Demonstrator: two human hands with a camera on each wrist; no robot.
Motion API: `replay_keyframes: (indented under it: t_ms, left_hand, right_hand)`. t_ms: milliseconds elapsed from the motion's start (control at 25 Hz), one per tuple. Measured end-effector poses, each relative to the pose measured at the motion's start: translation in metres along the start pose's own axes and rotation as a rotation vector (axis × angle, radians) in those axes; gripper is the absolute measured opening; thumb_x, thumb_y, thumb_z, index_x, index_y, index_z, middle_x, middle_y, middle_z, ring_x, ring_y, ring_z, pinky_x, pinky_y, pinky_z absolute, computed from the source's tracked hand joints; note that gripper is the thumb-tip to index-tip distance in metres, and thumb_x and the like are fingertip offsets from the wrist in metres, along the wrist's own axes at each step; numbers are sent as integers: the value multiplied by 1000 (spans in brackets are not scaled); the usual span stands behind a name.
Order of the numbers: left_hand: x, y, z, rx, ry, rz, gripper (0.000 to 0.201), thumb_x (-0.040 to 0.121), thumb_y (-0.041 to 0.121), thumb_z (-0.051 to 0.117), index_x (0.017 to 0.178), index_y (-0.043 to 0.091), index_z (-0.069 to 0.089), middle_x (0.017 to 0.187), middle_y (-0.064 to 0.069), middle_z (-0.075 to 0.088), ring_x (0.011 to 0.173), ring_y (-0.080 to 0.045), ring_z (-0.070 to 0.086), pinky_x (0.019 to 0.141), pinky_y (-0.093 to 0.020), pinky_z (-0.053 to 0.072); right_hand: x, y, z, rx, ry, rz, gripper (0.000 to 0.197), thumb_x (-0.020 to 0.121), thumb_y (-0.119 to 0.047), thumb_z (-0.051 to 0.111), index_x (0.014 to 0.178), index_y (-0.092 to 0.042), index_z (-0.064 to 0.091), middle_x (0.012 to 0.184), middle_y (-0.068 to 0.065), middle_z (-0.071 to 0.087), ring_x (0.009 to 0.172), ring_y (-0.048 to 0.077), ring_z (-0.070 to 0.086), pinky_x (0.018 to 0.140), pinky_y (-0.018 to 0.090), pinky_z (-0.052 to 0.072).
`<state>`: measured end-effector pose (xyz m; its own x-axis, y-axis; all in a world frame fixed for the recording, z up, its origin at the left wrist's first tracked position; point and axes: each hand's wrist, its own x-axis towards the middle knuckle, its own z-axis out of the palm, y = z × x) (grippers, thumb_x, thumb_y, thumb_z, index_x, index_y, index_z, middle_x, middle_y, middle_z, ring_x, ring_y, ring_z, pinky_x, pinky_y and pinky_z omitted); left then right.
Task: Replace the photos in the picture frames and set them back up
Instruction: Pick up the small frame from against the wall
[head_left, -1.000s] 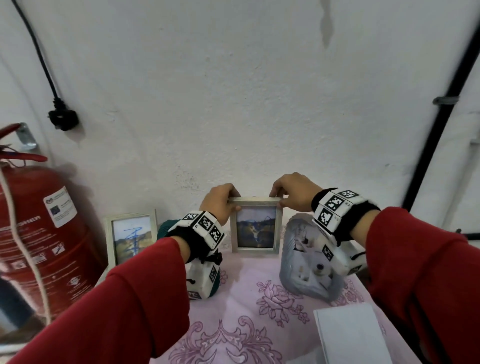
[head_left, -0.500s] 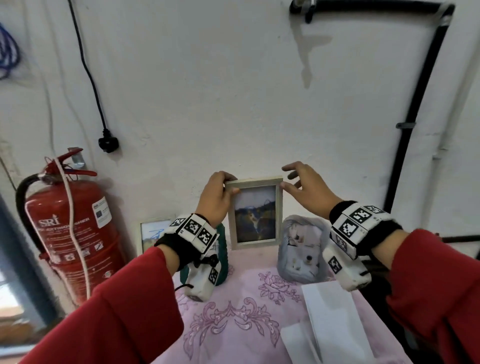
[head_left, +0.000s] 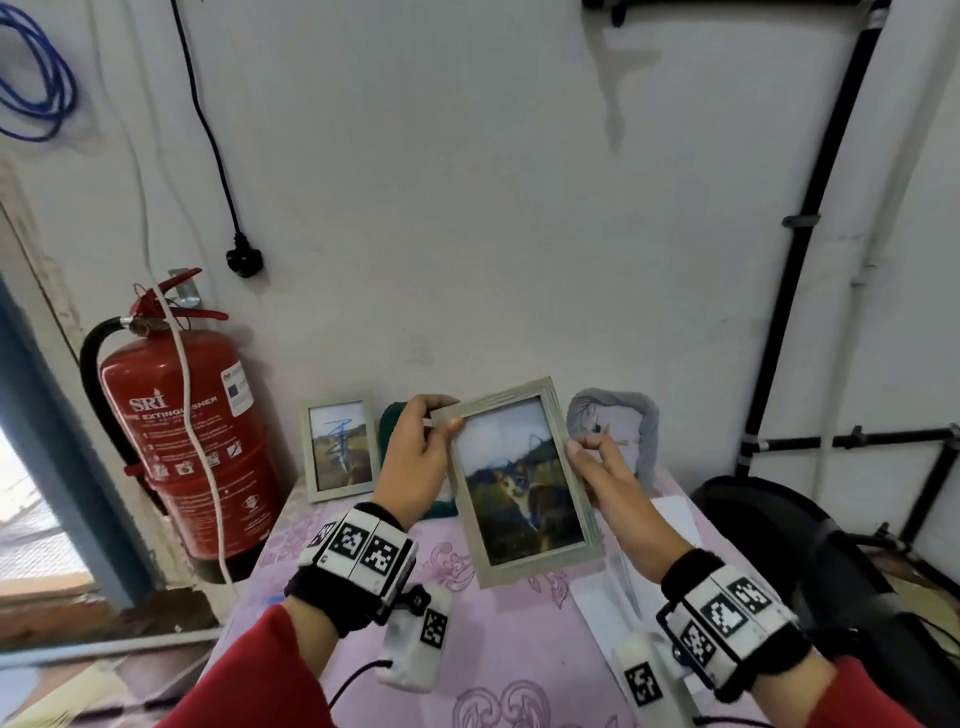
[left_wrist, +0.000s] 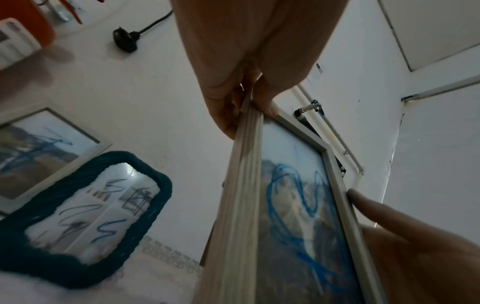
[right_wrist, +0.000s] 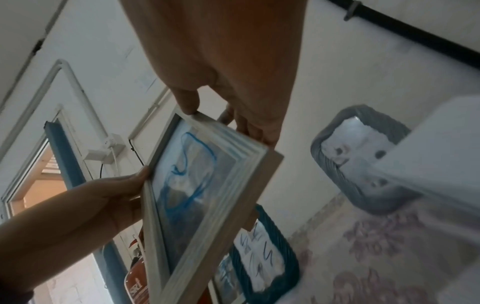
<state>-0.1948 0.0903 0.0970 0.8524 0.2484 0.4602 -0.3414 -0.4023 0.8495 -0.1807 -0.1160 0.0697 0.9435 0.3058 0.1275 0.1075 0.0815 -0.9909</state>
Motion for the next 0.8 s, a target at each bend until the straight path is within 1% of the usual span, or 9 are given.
replay_keyframes:
  t_ms: [120, 200, 280, 320, 440, 520, 640, 720, 800]
  left_hand:
    - [-24, -9, -12, -43, -36, -29, 14, 95, 12, 49, 108, 16, 51, 102, 5, 58, 88, -2, 59, 71, -14, 51]
    - [-37, -15, -19, -37, -73, -48, 15, 95, 13, 49, 109, 16, 50, 99, 9, 57, 78, 7, 60, 63, -11, 50]
    - [-50, -21, -25, -6, -90, -79, 15, 94, 15, 50, 109, 17, 51, 100, 7, 59, 79, 2, 60, 69, -17, 53]
    - [-57, -24, -27, 3, -96, -96, 15, 94, 16, 50, 109, 17, 51, 99, 6, 60, 80, 1, 60, 72, -19, 53]
    - [-74, -33, -27, -30, -99, -139, 12, 95, 17, 50, 106, 19, 53, 94, 7, 64, 78, 2, 63, 69, -15, 53]
    - [-82, -36, -24, -51, -98, -166, 12, 95, 17, 50, 105, 21, 53, 96, 4, 65, 85, -5, 64, 71, -16, 54]
    - [-91, -43, -16, -77, -79, -179, 13, 94, 13, 51, 105, 20, 55, 96, 5, 65, 85, -9, 63, 71, -17, 53]
    - [-96, -46, -11, -95, -79, -205, 15, 93, 12, 52, 107, 15, 57, 99, -1, 65, 89, -20, 62, 76, -29, 53]
    - [-101, -49, -7, -65, -80, -214, 20, 92, 12, 55, 111, 16, 57, 110, -6, 62, 99, -26, 59, 82, -34, 50]
  right_hand:
    - [-21, 20, 12, 80, -29, 25, 16, 97, -34, 43, 104, -22, 48, 102, 4, 60, 97, 16, 61, 91, 34, 50]
    - [-34, 30, 20, 70, -22, 31, 13, 96, -32, 44, 104, -23, 50, 96, -1, 62, 91, 8, 62, 83, 24, 52]
    - [-46, 40, 25, 37, -1, 30, 11, 97, -31, 45, 103, -24, 51, 93, -7, 61, 83, -5, 62, 74, 11, 50]
    - [-52, 46, 28, 25, 5, 39, 11, 96, -32, 45, 102, -25, 51, 96, -6, 61, 85, -6, 61, 77, 11, 49]
    - [-67, 61, 31, 53, -8, 93, 13, 95, -37, 45, 102, -27, 50, 108, 8, 62, 101, 17, 61, 91, 34, 49]
    - [-74, 66, 32, 68, -9, 116, 15, 94, -39, 45, 102, -27, 49, 108, 12, 62, 101, 24, 60, 90, 40, 49]
    - [-81, 73, 29, 52, 30, 107, 19, 93, -38, 47, 107, -24, 50, 117, 16, 62, 112, 31, 59, 100, 47, 46]
    - [-84, 76, 25, 97, 32, 111, 22, 94, -32, 48, 112, -21, 52, 112, 13, 67, 105, 26, 64, 93, 41, 52]
    - [-90, 78, 22, 171, 0, 133, 25, 95, -26, 49, 117, -16, 54, 98, 8, 73, 87, 18, 70, 73, 30, 58]
